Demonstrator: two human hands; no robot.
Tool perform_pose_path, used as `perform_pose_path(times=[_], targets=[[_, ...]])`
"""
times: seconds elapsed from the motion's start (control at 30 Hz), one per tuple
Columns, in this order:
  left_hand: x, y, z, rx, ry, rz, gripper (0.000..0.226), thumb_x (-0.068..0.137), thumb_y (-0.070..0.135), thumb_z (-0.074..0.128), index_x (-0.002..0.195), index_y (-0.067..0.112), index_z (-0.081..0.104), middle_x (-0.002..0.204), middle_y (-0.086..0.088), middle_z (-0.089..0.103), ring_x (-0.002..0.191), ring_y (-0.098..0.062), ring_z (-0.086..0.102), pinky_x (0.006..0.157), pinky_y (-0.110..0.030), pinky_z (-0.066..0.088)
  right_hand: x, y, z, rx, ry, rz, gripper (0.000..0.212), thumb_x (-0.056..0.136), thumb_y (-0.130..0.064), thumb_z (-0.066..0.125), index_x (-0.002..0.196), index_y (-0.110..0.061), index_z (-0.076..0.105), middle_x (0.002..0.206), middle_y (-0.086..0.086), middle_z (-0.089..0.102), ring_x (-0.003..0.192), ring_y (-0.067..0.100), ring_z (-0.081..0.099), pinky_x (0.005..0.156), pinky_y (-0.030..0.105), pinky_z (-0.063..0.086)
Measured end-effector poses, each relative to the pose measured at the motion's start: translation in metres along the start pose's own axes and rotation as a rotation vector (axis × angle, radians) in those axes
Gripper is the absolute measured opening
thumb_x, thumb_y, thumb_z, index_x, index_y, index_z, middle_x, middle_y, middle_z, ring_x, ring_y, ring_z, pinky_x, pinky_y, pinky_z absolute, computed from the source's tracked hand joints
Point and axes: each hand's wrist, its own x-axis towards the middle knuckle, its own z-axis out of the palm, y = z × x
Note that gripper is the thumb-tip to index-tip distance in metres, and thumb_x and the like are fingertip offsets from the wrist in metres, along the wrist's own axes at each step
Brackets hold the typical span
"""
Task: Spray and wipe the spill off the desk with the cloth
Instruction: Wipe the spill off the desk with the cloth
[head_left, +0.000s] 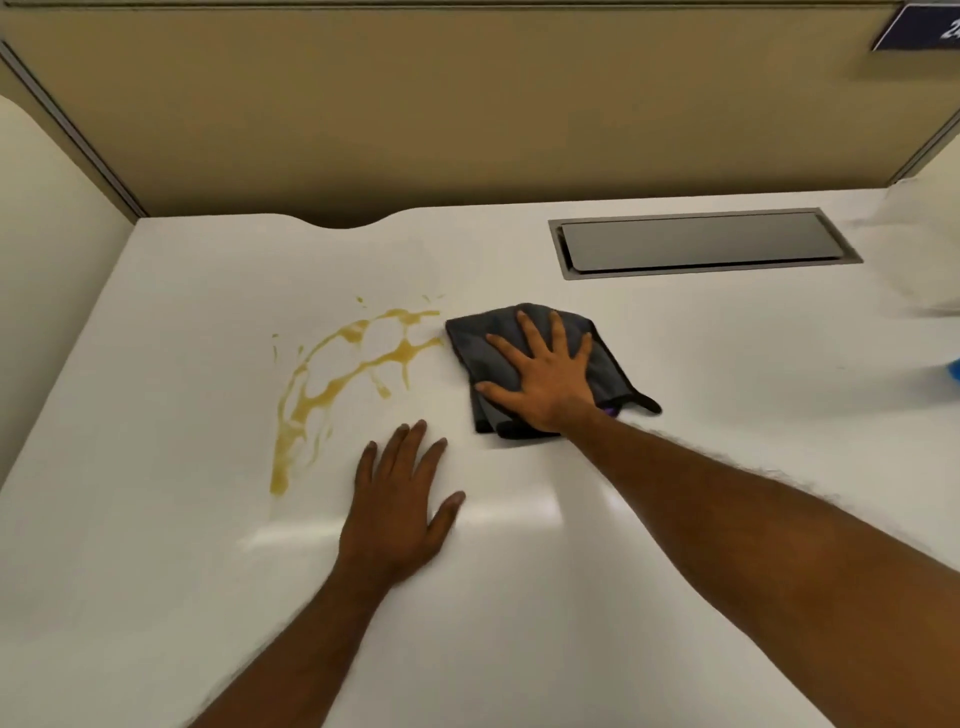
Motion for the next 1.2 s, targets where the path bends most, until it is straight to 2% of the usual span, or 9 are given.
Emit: perform_pose_path(times=[0.17, 0.3, 0.43, 0.57, 0.7, 0.9, 1.03, 1.13, 1.2], targets=[[0.000, -0.003, 0.004, -0.037, 0.019, 0.004, 0.066, 0.093, 0.058, 0.035, 0.148, 0.021, 0.039, 0.162, -0.005, 0.026, 0.150, -0.022, 0.020, 0.120, -0.052, 0.016, 0.037, 0.004, -0.012, 0.016, -0.018, 0.149, 0.093, 0.068, -0.095, 0.011, 0.149, -0.051, 0.008, 0.165, 0.001, -0.003, 0.147, 0.043, -0.013, 0.105, 0.077, -0.012], [-0.001, -0.005, 0.011, -0.041, 0.050, 0.015, 0.065, 0.094, 0.058, 0.037, 0.148, 0.022, 0.038, 0.162, -0.004, 0.024, 0.151, -0.021, 0.017, 0.120, -0.052, 0.016, 0.085, -0.022, -0.015, 0.032, -0.048, 0.182, 0.096, 0.068, -0.094, 0.014, 0.151, -0.047, 0.006, 0.165, 0.005, -0.008, 0.147, 0.044, -0.015, 0.104, 0.079, -0.009], [0.000, -0.006, 0.012, -0.032, 0.022, -0.005, 0.067, 0.094, 0.060, 0.033, 0.150, 0.024, 0.035, 0.164, -0.002, 0.020, 0.152, -0.019, 0.012, 0.121, -0.051, 0.013, 0.088, -0.057, -0.009, 0.016, -0.067, 0.059, 0.096, 0.068, -0.094, 0.012, 0.151, -0.047, 0.007, 0.165, 0.004, -0.006, 0.146, 0.044, -0.016, 0.103, 0.078, -0.012], [-0.001, -0.003, 0.008, -0.032, -0.002, -0.013, 0.067, 0.094, 0.060, 0.033, 0.150, 0.023, 0.036, 0.163, -0.003, 0.022, 0.152, -0.020, 0.013, 0.121, -0.052, 0.014, 0.043, -0.039, 0.003, 0.002, -0.022, -0.059, 0.088, 0.071, -0.093, 0.011, 0.149, -0.052, 0.008, 0.165, -0.003, -0.006, 0.148, 0.037, -0.017, 0.107, 0.075, -0.011], [0.000, -0.002, 0.007, -0.024, 0.001, -0.004, 0.067, 0.094, 0.059, 0.035, 0.149, 0.023, 0.037, 0.163, -0.004, 0.023, 0.152, -0.021, 0.015, 0.121, -0.052, 0.015, 0.024, -0.012, -0.001, -0.009, 0.002, 0.121, 0.089, 0.071, -0.094, 0.009, 0.149, -0.053, 0.008, 0.165, -0.003, -0.004, 0.148, 0.038, -0.015, 0.107, 0.076, -0.010], [0.002, -0.005, 0.012, -0.025, 0.044, 0.010, 0.065, 0.093, 0.058, 0.037, 0.146, 0.021, 0.042, 0.161, -0.006, 0.028, 0.150, -0.024, 0.021, 0.119, -0.055, 0.016, 0.084, -0.029, -0.018, 0.042, -0.046, 0.259, 0.097, 0.067, -0.095, 0.012, 0.151, -0.048, 0.005, 0.165, 0.002, -0.006, 0.147, 0.042, -0.015, 0.105, 0.078, -0.008], [0.001, -0.009, 0.017, -0.021, 0.049, 0.001, 0.065, 0.092, 0.060, 0.037, 0.146, 0.024, 0.039, 0.162, -0.004, 0.027, 0.151, -0.022, 0.019, 0.119, -0.054, 0.016, 0.103, -0.057, -0.014, 0.024, -0.063, 0.126, 0.094, 0.070, -0.094, 0.015, 0.151, -0.048, 0.008, 0.165, 0.002, -0.006, 0.147, 0.042, -0.016, 0.105, 0.078, -0.009], [0.001, -0.008, 0.015, -0.010, 0.029, -0.013, 0.065, 0.092, 0.061, 0.038, 0.147, 0.026, 0.038, 0.162, -0.003, 0.026, 0.151, -0.021, 0.018, 0.120, -0.053, 0.015, 0.077, -0.060, -0.005, 0.002, -0.049, -0.064, 0.090, 0.071, -0.094, 0.013, 0.150, -0.050, 0.011, 0.165, -0.001, -0.005, 0.148, 0.039, -0.016, 0.108, 0.076, -0.008], [0.001, -0.006, 0.010, -0.008, 0.010, -0.021, 0.065, 0.092, 0.061, 0.037, 0.147, 0.025, 0.039, 0.162, -0.003, 0.026, 0.151, -0.021, 0.018, 0.121, -0.052, 0.014, 0.050, -0.048, 0.000, 0.002, -0.028, -0.101, 0.085, 0.074, -0.092, 0.012, 0.149, -0.052, 0.011, 0.165, -0.004, -0.004, 0.149, 0.036, -0.016, 0.109, 0.075, -0.006]])
